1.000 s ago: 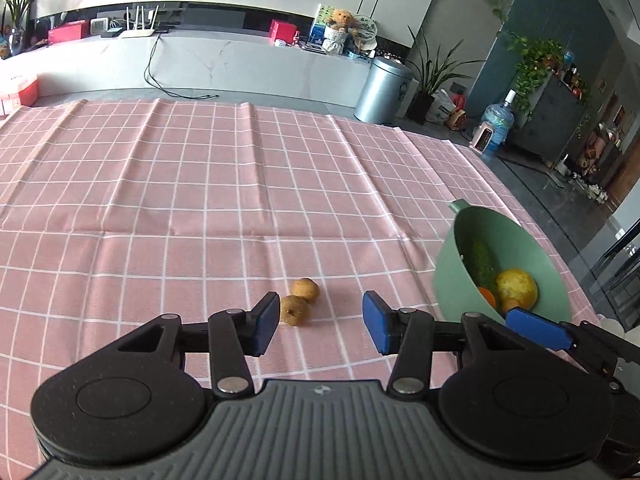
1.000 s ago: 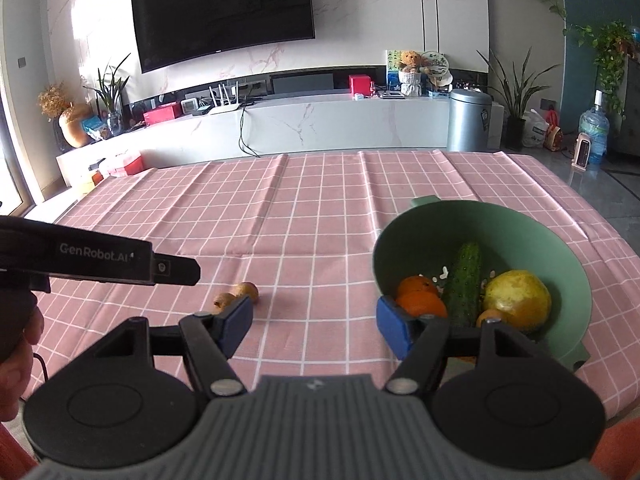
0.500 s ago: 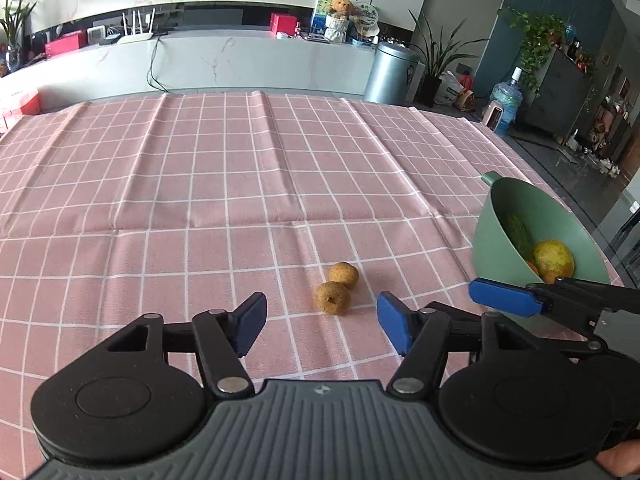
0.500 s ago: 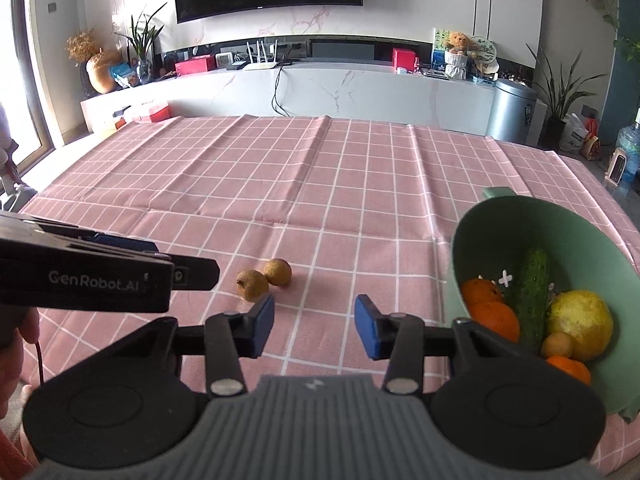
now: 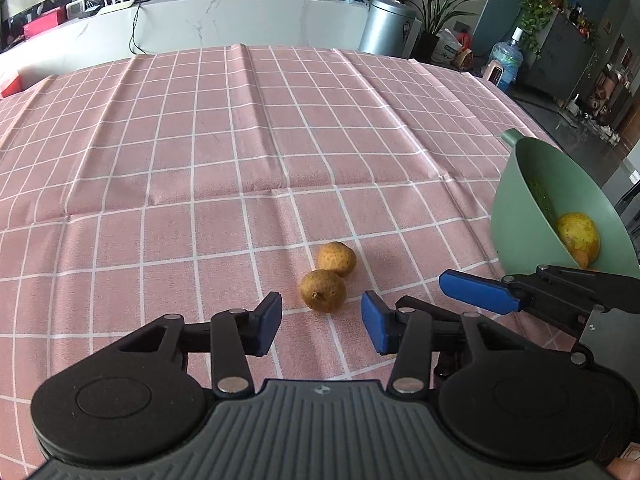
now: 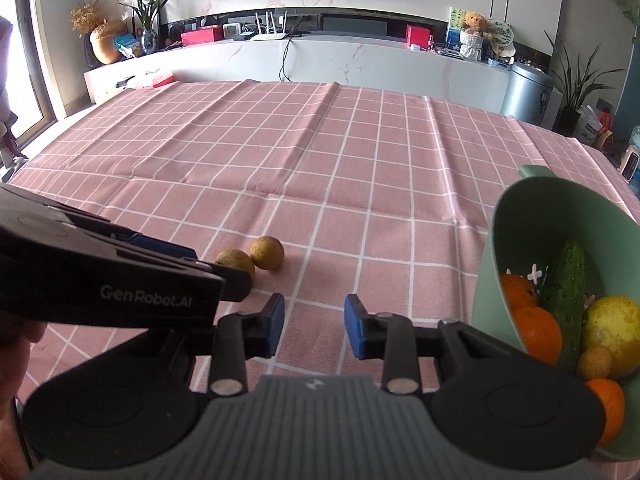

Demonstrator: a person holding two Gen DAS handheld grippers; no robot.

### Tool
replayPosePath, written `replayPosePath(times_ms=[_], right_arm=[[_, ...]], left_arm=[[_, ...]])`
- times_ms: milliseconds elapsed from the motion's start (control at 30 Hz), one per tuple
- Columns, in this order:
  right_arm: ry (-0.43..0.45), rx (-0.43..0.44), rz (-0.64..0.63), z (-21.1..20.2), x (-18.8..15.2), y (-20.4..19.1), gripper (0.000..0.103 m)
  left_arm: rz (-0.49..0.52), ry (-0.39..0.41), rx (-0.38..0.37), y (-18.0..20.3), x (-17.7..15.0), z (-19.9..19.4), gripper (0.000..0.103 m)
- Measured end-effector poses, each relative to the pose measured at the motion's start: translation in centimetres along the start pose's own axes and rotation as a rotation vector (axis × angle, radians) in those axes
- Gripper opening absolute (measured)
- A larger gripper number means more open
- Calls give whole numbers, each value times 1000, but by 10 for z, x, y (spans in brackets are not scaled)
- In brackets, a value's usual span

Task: Organize fruits
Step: 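Grasp a kiwi with the left tool while the right tool grasps the other kiwi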

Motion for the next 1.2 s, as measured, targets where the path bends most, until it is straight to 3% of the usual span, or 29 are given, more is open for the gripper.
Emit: replayPosePath(times_ms=[167, 333, 667, 900, 1200], right_arm=[[-6, 13, 17, 7, 0, 2, 29], [-3, 25, 10, 12, 0, 1, 29], [50, 53, -54, 15, 18, -20, 30], [56, 44, -96, 25, 26, -31, 30], [52, 47, -84, 35, 26, -30, 29]], left_arm=[[4, -13, 5, -1, 4, 9, 45], [-3, -13, -11, -3, 5, 11, 30], [-70, 43, 36, -25, 7, -6, 29], [-124, 22, 54, -46, 6, -5, 29], [-119, 31, 60, -49, 7, 3, 30]])
Point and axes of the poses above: each gripper's, at about its wrist camera, not at the fingertips, and z roughly the way its jaws point, y to its right, x to its top, the point moved 5 cm from there along z, roughly the way its jaws point, and after that the axes turned 10 degrees about -y, right-handed, at the moved point
